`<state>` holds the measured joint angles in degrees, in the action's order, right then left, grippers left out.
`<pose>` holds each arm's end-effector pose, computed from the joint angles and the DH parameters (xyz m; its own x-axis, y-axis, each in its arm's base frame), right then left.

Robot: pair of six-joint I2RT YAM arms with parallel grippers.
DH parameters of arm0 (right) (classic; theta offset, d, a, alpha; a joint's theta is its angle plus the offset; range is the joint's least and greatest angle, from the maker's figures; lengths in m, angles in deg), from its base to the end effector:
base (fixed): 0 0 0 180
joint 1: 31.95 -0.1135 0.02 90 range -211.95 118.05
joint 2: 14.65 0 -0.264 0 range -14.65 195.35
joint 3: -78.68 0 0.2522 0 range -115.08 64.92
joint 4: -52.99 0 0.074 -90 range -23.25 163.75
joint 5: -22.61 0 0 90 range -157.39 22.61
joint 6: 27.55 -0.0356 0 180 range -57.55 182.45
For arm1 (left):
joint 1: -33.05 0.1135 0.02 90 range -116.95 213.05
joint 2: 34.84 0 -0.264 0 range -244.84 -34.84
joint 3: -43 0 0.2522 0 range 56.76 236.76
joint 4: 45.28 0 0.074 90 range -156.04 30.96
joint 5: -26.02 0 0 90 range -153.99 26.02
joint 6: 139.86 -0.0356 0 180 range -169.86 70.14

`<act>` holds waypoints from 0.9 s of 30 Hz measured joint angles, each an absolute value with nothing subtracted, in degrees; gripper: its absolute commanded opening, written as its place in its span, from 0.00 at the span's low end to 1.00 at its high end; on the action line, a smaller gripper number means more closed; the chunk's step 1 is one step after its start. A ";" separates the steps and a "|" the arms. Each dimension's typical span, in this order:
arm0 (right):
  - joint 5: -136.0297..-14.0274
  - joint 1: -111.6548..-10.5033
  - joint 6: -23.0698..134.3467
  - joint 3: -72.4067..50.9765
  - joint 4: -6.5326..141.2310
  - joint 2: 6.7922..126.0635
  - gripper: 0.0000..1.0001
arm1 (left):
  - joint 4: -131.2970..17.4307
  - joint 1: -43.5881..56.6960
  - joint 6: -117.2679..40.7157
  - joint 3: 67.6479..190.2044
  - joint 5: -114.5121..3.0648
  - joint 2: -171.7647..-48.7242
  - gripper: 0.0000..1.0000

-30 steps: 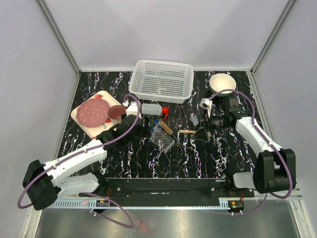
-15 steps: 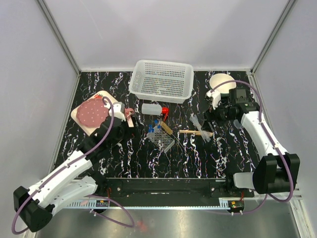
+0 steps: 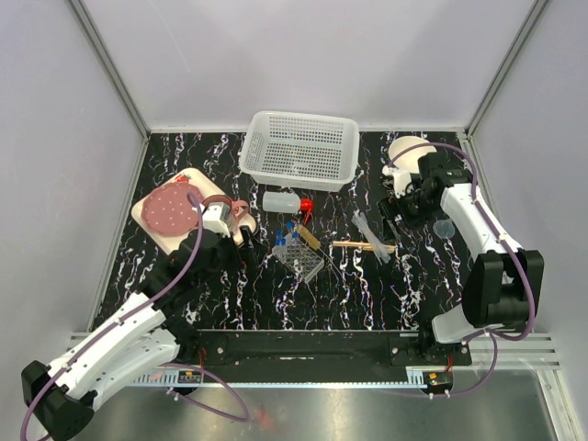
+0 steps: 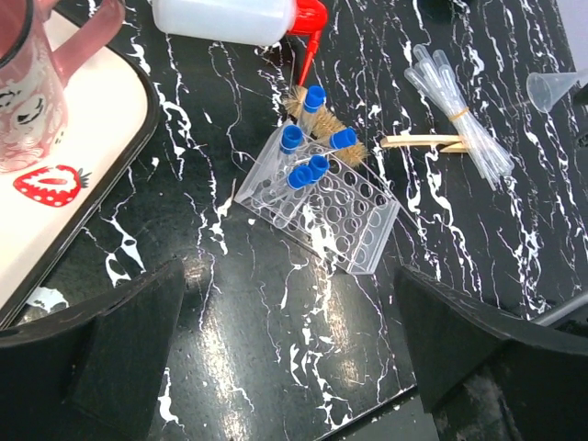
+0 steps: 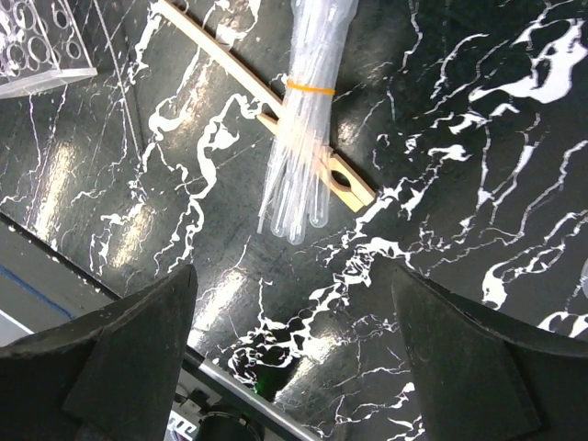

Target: Organize the chemistry lab equipment

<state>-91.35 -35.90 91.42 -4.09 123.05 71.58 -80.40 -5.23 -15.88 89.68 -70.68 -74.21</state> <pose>0.2829 0.0340 0.2596 -0.7508 -0.4955 -0.4368 -0.6190 0.7586 0.2033 0.1304 -0.0976 0.2620 -0.6023 -0.2318 -0.7639 0.2383 0.8610 -0.4492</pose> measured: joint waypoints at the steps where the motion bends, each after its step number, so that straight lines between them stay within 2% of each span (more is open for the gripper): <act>1: -90.65 -35.81 91.03 -4.51 123.24 71.65 0.90 | -80.45 -5.23 -15.84 89.55 -70.31 -73.97 0.99; 9: -89.34 -32.18 89.35 -7.11 124.95 71.54 0.86 | -82.43 -5.12 -15.49 89.23 -68.10 -71.61 0.99; 17: -87.94 -19.99 88.01 -9.80 125.21 69.00 0.86 | -81.65 -5.12 -13.08 88.88 -66.18 -70.63 0.99; 27: -82.94 -14.41 88.23 -8.36 122.37 63.43 0.90 | -79.55 -5.12 -12.69 93.40 -62.25 -79.66 0.99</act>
<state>-82.94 -14.41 88.23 -8.36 122.37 63.43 -79.55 -5.12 -12.69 93.40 -62.25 -79.66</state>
